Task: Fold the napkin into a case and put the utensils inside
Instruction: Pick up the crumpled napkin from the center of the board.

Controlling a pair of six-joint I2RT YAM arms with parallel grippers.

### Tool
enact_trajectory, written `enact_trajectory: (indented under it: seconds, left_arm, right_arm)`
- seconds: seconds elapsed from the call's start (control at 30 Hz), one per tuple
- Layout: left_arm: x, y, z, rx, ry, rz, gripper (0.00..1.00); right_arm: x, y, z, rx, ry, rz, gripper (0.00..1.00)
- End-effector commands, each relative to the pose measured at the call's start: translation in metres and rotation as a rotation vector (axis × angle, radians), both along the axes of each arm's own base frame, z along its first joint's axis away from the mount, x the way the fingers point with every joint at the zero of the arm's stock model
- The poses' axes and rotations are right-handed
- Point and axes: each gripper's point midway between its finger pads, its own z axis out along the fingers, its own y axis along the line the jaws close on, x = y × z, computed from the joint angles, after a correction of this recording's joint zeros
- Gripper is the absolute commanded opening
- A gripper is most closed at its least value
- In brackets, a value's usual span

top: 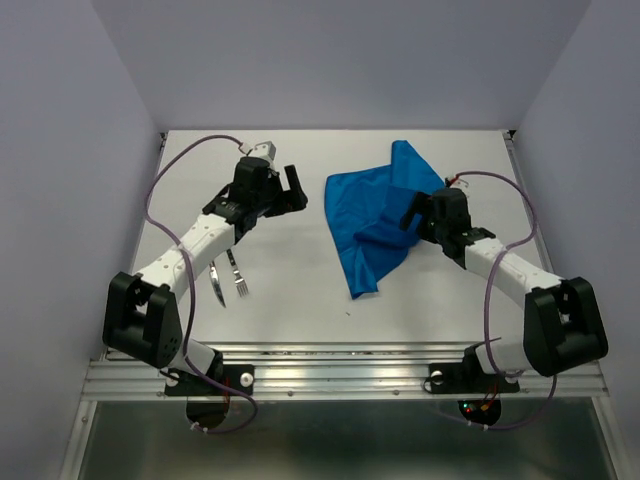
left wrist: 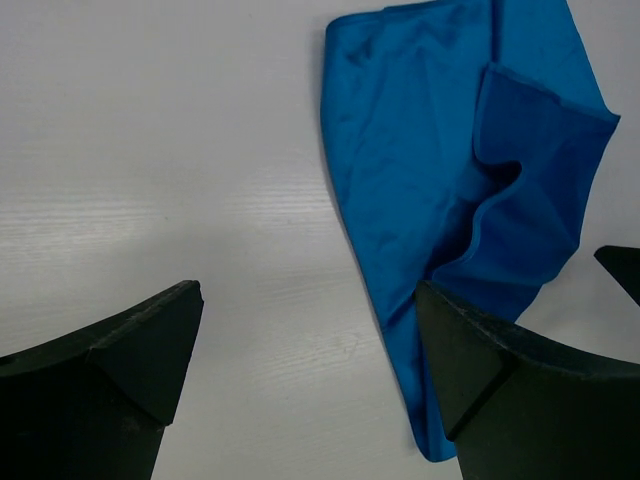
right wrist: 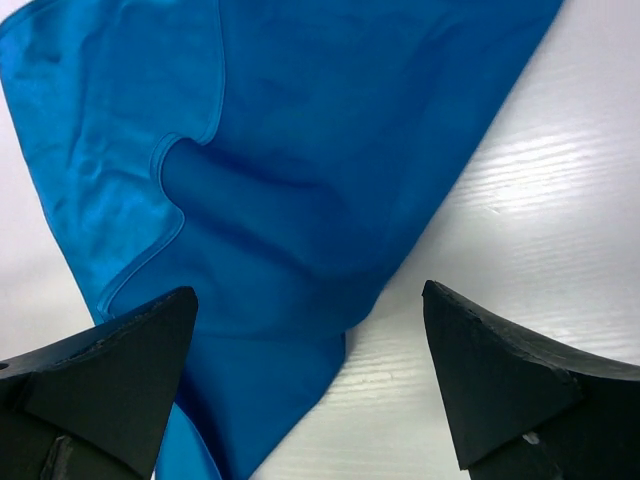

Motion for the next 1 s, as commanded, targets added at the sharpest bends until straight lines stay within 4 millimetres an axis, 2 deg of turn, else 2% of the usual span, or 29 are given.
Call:
enact_trajectory:
  seconds: [0.0,0.07,0.13,0.17,0.23,0.27,0.3,0.33,0.37,0.47,0.5,0.53,0.57,0.6,0.63,0.77,0.8,0.97]
  left_arm:
    - [-0.005,-0.011,-0.006,-0.046,0.015,-0.002,0.99]
    - [-0.009,-0.016,-0.010,-0.056,0.029,-0.012,0.98]
    - [-0.011,-0.019,-0.012,-0.063,0.034,-0.020,0.97]
    - [-0.014,-0.022,-0.014,-0.067,0.040,-0.029,0.97]
    - [-0.019,-0.030,-0.014,-0.088,0.044,-0.050,0.96]
    - [-0.022,-0.033,-0.017,-0.090,0.053,-0.057,0.95]
    - [-0.027,-0.039,-0.019,-0.092,0.056,-0.075,0.94]
    - [-0.029,-0.044,-0.020,-0.099,0.062,-0.084,0.93]
    - [-0.032,-0.047,-0.024,-0.100,0.072,-0.089,0.92]
    - [-0.041,-0.061,-0.030,-0.115,0.092,-0.120,0.90]
    - [-0.042,-0.066,-0.030,-0.125,0.089,-0.130,0.89]
    - [-0.047,-0.074,-0.034,-0.130,0.102,-0.145,0.88]
    - [-0.051,-0.079,-0.036,-0.132,0.108,-0.158,0.88]
    - [-0.053,-0.084,-0.038,-0.135,0.115,-0.168,0.87]
    - [-0.059,-0.092,-0.044,-0.128,0.133,-0.188,0.86]
    - [-0.066,-0.112,-0.050,-0.151,0.146,-0.235,0.83]
    - [-0.071,-0.119,-0.051,-0.157,0.151,-0.253,0.82]
    - [-0.078,-0.139,-0.067,-0.148,0.186,-0.294,0.79]
  right_arm:
    - [0.017,0.034,0.012,0.042,-0.008,0.098,0.99]
    - [0.021,0.051,0.012,0.048,-0.015,0.125,0.97]
    - [0.029,0.058,0.020,0.063,-0.031,0.115,0.95]
    - [0.034,0.056,0.016,0.053,-0.020,0.097,0.94]
    - [0.046,0.056,0.023,0.044,-0.029,0.069,0.93]
    - [0.052,0.055,0.014,0.022,-0.003,0.059,0.92]
    - [0.058,0.052,0.012,-0.001,0.005,0.041,0.91]
    - [0.067,0.053,0.020,-0.016,0.001,0.037,0.91]
    - [0.072,0.052,0.007,-0.042,0.034,0.030,0.89]
    - [0.086,0.054,0.006,-0.076,0.045,0.036,0.87]
    - [0.089,0.055,-0.006,-0.095,0.072,0.045,0.86]
    - [0.092,0.055,-0.011,-0.110,0.083,0.049,0.85]
    - [0.101,0.058,-0.006,-0.113,0.073,0.050,0.81]
    - [0.101,0.058,-0.020,-0.135,0.113,0.058,0.79]
    - [0.104,0.058,-0.023,-0.141,0.121,0.061,0.77]
    - [0.107,0.059,-0.028,-0.148,0.139,0.061,0.54]
    - [0.105,0.056,-0.029,-0.151,0.142,0.046,0.42]
    - [0.099,0.049,-0.011,-0.148,0.103,0.011,0.04]
